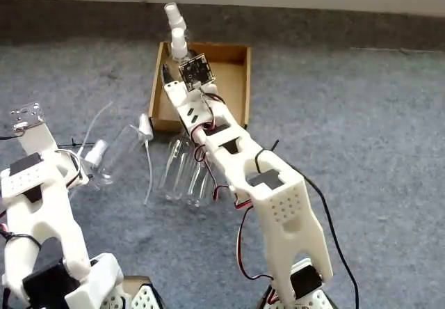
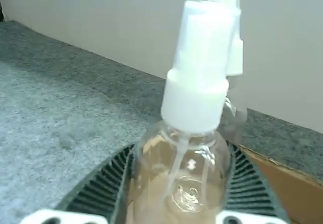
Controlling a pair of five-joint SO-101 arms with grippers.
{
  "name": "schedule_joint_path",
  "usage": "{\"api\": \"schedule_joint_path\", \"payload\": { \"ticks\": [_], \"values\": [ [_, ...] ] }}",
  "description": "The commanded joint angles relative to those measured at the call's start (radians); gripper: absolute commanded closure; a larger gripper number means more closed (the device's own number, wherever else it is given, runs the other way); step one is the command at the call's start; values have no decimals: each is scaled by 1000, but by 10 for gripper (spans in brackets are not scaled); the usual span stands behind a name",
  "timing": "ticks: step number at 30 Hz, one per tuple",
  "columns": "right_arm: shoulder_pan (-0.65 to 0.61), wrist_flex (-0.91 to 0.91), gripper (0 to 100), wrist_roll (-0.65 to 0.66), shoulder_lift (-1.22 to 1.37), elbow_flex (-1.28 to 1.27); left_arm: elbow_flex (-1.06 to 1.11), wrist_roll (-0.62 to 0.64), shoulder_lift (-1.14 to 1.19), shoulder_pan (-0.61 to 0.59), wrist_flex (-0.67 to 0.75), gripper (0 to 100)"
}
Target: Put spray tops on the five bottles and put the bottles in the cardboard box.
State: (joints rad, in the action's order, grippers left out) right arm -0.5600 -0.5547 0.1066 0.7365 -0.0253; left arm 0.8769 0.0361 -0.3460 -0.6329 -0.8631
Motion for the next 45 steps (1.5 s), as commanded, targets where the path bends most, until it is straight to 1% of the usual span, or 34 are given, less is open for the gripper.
{"api": "schedule_joint_path", "payload": {
  "ticks": [1,3,8,12,17,23,28,32,37,39,45],
  "values": [
    [2,4,734,-5,-28,65,-4,8,-21,-4,14,789],
    [2,5,716,-5,-28,65,-4,8,-21,-4,14,789],
    [2,5,716,-5,-31,65,-4,8,-21,-4,14,789],
    [2,7,716,-3,-82,62,-4,8,-21,-2,14,789],
    [7,147,716,-8,-166,65,-4,8,-21,-2,14,789],
    [4,189,716,-2,-286,65,-4,8,-21,-2,14,789],
    [-4,341,716,-6,-400,139,-4,8,-21,-2,14,789],
    [-10,526,716,-6,-479,243,-4,8,-21,8,14,789],
    [-22,889,716,-8,-633,315,-4,8,-18,7,14,789],
    [-45,1046,717,-8,-697,317,-4,8,-18,7,14,789],
    [-91,1440,717,-9,-862,314,-2,8,-15,7,14,789]
  ]
}}
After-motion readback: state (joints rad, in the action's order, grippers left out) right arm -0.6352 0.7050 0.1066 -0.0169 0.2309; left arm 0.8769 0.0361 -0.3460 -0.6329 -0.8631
